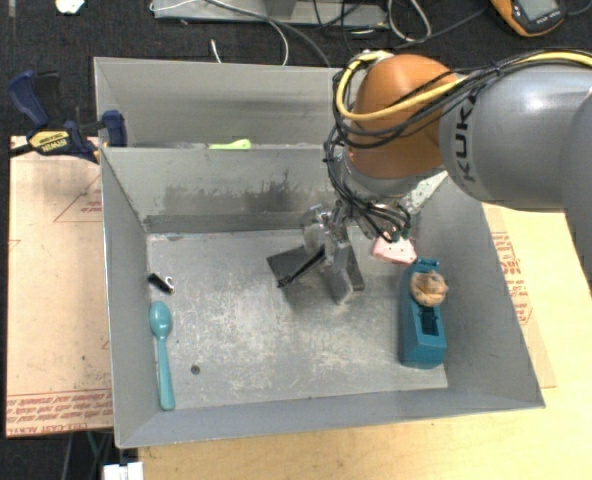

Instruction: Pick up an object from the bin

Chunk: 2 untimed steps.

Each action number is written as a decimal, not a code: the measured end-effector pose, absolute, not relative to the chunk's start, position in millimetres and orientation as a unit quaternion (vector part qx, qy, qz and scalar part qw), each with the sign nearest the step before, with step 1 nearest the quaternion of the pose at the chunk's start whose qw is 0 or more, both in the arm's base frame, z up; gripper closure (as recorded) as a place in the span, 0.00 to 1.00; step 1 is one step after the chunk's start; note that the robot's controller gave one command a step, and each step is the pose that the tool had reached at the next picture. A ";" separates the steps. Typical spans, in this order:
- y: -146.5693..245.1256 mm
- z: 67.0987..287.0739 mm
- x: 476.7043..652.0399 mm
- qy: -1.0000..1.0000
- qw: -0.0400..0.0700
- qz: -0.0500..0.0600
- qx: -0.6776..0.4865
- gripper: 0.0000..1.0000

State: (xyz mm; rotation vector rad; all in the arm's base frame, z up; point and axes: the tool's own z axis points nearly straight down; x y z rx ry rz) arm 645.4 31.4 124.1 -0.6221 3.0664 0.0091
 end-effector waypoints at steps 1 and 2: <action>16.8 122.8 645.2 0.954 0.012 0.001 -0.299 1.00; 31.3 171.4 638.6 0.948 0.007 0.003 -0.318 1.00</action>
Offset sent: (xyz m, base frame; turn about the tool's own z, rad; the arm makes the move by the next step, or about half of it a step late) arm -0.0139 0.0553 0.2934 -0.1160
